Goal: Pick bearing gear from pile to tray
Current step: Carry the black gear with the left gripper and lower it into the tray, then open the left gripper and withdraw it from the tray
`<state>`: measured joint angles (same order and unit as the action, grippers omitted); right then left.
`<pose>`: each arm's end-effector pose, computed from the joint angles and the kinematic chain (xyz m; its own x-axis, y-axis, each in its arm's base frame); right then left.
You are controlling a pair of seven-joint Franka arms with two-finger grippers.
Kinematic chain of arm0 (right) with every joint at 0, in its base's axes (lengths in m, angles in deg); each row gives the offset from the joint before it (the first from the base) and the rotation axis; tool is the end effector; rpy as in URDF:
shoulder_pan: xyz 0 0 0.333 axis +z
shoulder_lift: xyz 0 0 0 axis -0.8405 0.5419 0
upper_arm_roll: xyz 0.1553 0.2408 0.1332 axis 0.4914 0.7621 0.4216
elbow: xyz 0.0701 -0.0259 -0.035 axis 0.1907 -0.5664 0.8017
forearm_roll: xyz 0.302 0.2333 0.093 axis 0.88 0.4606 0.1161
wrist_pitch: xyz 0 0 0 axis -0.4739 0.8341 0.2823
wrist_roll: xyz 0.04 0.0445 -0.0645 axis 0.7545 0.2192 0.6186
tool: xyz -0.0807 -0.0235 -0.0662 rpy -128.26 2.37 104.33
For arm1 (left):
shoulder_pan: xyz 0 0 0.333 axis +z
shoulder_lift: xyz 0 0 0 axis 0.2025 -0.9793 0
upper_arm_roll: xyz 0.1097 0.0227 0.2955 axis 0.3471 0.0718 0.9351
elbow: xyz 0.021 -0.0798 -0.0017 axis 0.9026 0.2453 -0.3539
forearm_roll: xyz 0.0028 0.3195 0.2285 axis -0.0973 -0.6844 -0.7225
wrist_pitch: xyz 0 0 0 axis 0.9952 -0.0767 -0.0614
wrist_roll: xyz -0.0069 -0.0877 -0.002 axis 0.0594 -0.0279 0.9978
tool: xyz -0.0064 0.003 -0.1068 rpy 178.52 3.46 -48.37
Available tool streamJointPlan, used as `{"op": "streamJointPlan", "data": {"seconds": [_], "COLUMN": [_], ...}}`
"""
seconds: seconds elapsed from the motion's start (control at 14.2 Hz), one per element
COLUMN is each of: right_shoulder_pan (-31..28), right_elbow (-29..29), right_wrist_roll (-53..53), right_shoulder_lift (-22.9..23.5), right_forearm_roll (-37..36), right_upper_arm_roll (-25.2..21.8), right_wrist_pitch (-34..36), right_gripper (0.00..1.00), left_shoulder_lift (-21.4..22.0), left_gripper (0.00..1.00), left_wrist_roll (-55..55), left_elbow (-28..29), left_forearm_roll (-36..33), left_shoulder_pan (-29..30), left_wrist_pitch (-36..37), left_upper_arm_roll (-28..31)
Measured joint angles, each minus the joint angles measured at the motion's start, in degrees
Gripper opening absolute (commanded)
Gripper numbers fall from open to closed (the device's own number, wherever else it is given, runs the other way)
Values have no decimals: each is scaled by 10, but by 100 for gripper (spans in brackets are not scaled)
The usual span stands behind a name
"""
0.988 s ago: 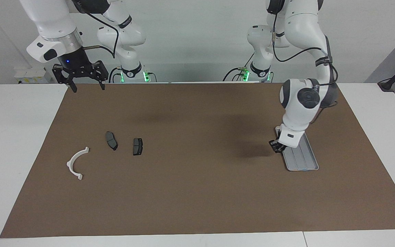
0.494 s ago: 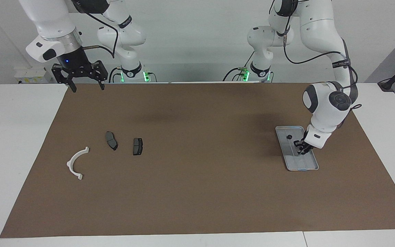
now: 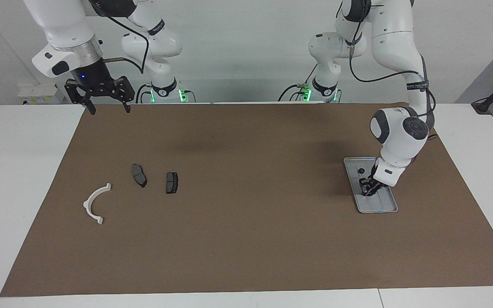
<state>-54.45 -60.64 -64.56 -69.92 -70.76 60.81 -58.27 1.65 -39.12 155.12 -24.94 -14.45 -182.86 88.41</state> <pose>0.5302 0.0116 0.6373 0.9982 0.0484 0.0353 0.0483 -0.9988 0.0063 0.6123 -0.0122 0.2997 0.9910 0.1110 0.0753 0.1106 -0.9938 0.0091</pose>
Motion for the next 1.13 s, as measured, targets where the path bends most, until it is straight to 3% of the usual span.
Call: {"op": "streamJointPlan", "data": {"seconds": [0.07,0.21,0.42,0.64,0.85,1.13], "right_shoulder_pan": [0,0,0,0,0,0], "right_elbow": [0,0,0,0,0,0], "right_wrist_roll": [0,0,0,0,0,0], "right_shoulder_lift": [0,0,0,0,-1,-1], "right_forearm_roll": [0,0,0,0,0,0], "right_upper_arm_roll": [0,0,0,0,0,0], "right_wrist_pitch": [0,0,0,0,0,1], "right_gripper": [100,100,100,100,100,100], "left_shoulder_lift": [0,0,1,20,79,181], "left_gripper": [29,100,100,100,100,100], "left_wrist_roll": [0,0,0,0,0,0], "left_elbow": [0,0,-4,-61,-124,-134], "left_forearm_roll": [0,0,0,2,2,2], "left_shoulder_pan": [0,0,0,1,3,4], "left_wrist_pitch": [0,-2,7,114,251,372], "left_upper_arm_roll": [0,0,0,3,8,9]}}
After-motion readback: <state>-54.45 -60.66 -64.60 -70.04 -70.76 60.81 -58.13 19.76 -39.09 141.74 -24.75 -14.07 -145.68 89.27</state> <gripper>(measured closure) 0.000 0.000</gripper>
